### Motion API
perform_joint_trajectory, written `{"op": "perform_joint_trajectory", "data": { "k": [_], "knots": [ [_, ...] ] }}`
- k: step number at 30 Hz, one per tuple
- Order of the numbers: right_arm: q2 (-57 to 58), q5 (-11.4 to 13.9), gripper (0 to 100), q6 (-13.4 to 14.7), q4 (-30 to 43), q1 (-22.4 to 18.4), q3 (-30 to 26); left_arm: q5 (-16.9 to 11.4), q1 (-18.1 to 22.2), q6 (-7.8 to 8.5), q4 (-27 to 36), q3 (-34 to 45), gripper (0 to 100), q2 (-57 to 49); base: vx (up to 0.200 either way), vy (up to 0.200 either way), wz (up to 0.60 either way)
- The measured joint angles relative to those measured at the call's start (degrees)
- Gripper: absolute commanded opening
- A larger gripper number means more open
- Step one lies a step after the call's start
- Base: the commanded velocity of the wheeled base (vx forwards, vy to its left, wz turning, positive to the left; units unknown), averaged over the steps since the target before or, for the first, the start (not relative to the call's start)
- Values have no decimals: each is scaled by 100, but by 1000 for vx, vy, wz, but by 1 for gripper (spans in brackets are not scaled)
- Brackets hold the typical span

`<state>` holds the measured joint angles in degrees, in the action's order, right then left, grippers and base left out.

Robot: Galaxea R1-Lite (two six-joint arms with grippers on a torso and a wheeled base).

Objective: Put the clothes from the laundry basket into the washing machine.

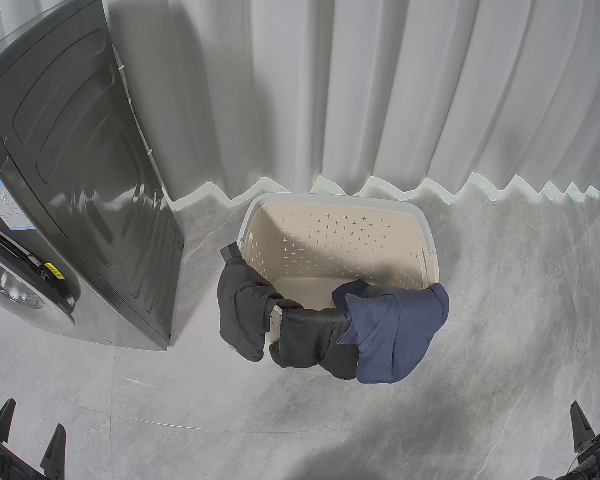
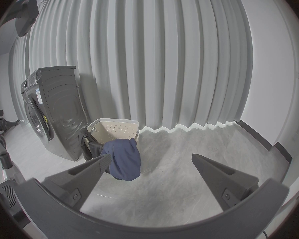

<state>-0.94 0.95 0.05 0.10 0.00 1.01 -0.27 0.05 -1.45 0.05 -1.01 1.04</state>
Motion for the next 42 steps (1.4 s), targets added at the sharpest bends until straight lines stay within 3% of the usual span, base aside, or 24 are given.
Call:
{"op": "perform_joint_trajectory", "data": {
  "k": [13,22,42],
  "knots": [
    [0,0,100,5,0,0,0,0,5,-2,-2,0,100,0,0,-15,0],
    [1,0,100,5,0,0,0,2,2,-10,-2,0,100,0,200,0,0],
    [0,0,100,-2,1,0,0,2,5,-11,2,0,100,0,60,0,0]
  ]
}}
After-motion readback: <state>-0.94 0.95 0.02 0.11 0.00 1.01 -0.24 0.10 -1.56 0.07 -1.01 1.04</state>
